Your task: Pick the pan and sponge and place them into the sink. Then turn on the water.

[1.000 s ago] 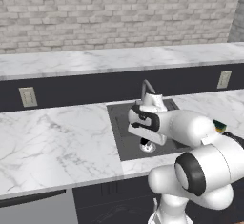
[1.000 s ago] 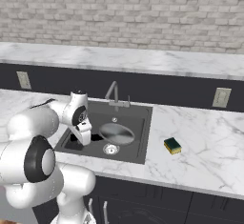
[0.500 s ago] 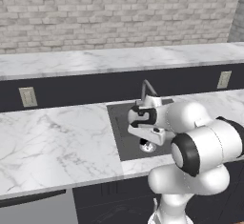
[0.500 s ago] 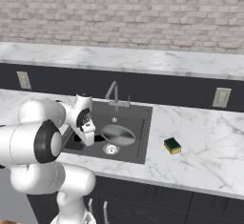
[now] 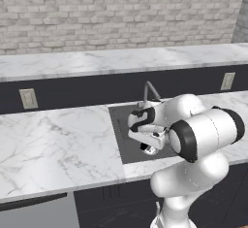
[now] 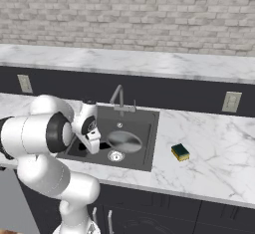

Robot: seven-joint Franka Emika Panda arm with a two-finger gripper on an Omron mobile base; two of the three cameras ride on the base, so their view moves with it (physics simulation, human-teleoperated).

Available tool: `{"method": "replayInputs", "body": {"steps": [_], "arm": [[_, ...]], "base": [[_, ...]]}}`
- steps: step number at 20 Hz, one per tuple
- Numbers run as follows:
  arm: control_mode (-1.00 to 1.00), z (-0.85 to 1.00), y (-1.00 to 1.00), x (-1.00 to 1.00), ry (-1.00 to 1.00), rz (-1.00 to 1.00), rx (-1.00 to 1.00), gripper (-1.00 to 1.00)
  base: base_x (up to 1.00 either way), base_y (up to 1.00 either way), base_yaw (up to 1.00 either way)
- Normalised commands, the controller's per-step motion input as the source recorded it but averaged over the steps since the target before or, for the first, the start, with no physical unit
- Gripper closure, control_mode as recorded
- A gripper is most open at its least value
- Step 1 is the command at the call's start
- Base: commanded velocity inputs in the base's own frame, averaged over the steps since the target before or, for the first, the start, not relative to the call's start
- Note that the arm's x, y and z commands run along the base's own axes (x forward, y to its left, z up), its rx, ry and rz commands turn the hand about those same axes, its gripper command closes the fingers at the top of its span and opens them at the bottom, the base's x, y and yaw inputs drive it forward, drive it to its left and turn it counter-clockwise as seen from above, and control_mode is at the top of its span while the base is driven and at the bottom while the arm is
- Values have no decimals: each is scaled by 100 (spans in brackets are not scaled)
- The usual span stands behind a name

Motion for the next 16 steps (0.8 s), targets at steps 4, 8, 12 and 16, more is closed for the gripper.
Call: {"method": "replayInputs", "body": {"steps": [4,8,12,16], "arm": [[-100,-25,-1,22,0,0,0,100],[-100,-25,0,22,0,0,0,100],[-100,-24,-1,24,0,0,0,100],[-100,-18,-1,29,0,0,0,100]], "base": [[0,0,0],[0,0,0],[0,0,0],[0,0,0]]}}
